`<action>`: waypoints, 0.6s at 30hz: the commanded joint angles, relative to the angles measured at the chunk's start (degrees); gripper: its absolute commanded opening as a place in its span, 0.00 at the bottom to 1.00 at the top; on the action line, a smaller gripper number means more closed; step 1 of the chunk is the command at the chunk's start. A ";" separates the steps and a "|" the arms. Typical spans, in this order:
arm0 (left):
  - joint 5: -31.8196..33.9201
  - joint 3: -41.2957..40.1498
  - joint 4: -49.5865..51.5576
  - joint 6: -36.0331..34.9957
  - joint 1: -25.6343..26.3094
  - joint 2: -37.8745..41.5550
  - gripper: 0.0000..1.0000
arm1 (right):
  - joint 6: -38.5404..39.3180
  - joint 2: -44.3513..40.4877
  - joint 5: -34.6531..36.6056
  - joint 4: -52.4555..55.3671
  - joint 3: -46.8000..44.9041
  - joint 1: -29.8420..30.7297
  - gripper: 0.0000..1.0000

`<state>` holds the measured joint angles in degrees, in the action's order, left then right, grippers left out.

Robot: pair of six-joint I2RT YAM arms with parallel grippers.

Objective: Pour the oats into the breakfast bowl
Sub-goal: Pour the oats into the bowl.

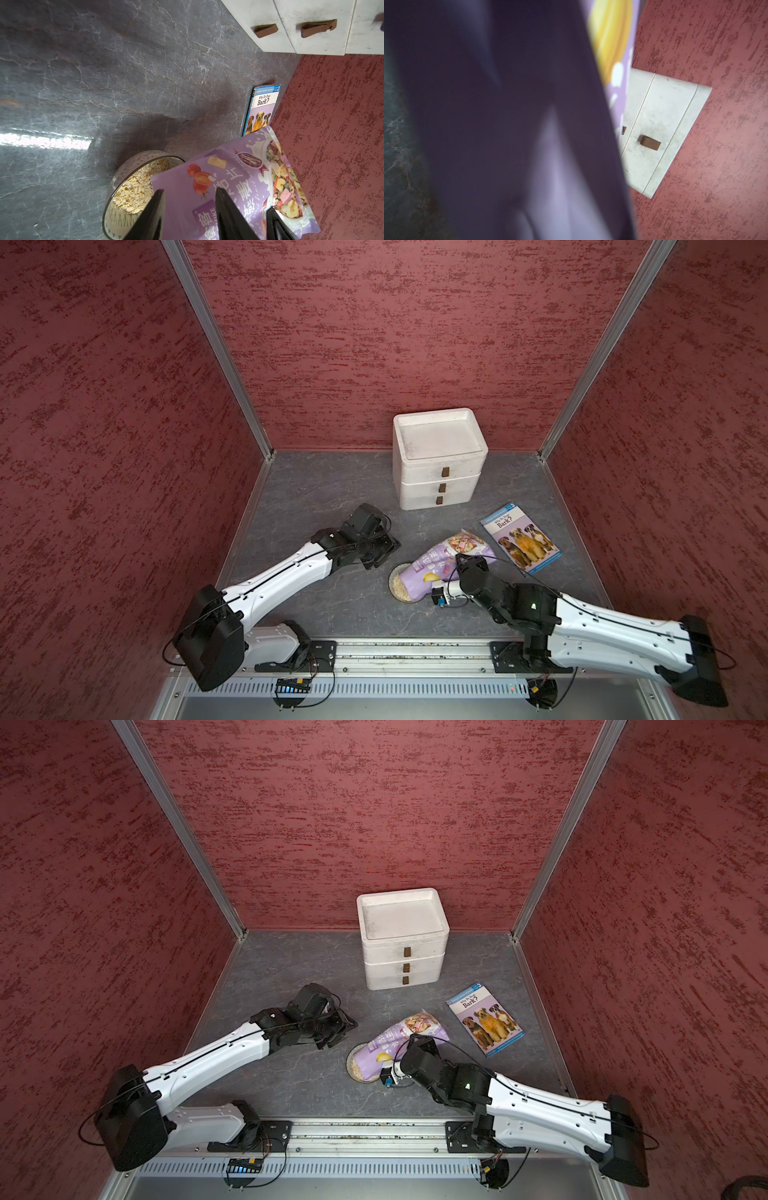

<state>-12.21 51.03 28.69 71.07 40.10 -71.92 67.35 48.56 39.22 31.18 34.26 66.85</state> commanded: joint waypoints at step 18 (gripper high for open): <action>8.75 2.64 3.14 -5.28 -1.40 10.66 0.47 | -24.09 -3.97 -8.18 -0.99 4.98 -5.55 0.00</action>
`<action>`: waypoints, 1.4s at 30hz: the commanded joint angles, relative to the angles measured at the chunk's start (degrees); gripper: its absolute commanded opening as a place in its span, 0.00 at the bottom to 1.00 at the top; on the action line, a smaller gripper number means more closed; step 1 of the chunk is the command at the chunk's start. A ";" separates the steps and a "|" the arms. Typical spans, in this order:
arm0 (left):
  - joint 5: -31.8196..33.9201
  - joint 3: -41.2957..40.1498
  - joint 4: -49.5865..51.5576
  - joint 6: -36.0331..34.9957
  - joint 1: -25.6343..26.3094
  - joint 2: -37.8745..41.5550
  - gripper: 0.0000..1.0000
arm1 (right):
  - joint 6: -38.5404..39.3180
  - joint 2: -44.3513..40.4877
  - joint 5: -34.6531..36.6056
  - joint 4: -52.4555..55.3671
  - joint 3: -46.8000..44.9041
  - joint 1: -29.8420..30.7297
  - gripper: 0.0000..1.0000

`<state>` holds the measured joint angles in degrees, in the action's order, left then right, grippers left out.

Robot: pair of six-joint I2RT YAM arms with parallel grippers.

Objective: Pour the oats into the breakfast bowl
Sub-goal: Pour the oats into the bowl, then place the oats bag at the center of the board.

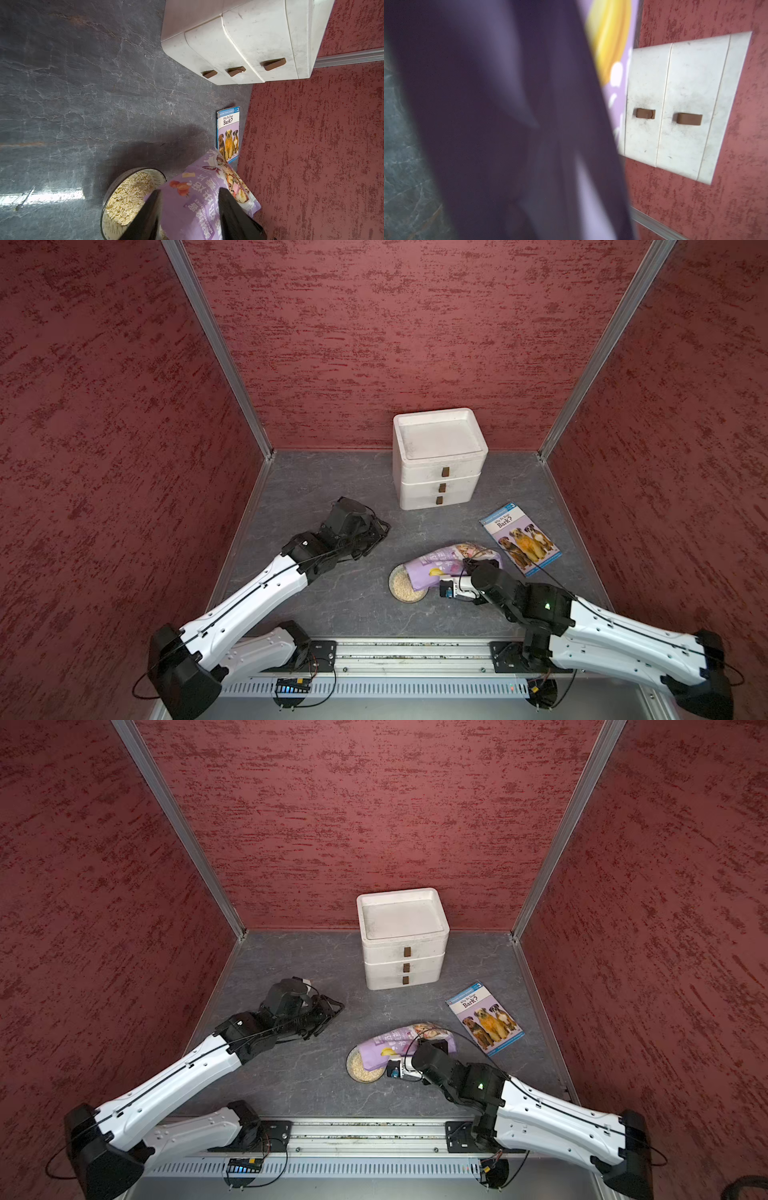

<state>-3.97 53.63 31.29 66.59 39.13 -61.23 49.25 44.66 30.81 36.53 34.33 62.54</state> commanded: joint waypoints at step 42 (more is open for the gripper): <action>-8.75 -4.34 -12.28 -7.26 -4.76 -2.03 0.46 | -53.78 46.30 -8.13 -116.91 -16.16 -14.43 0.00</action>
<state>-10.90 50.30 23.66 61.56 33.76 -61.04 -3.44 89.86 21.58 -63.46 15.00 48.53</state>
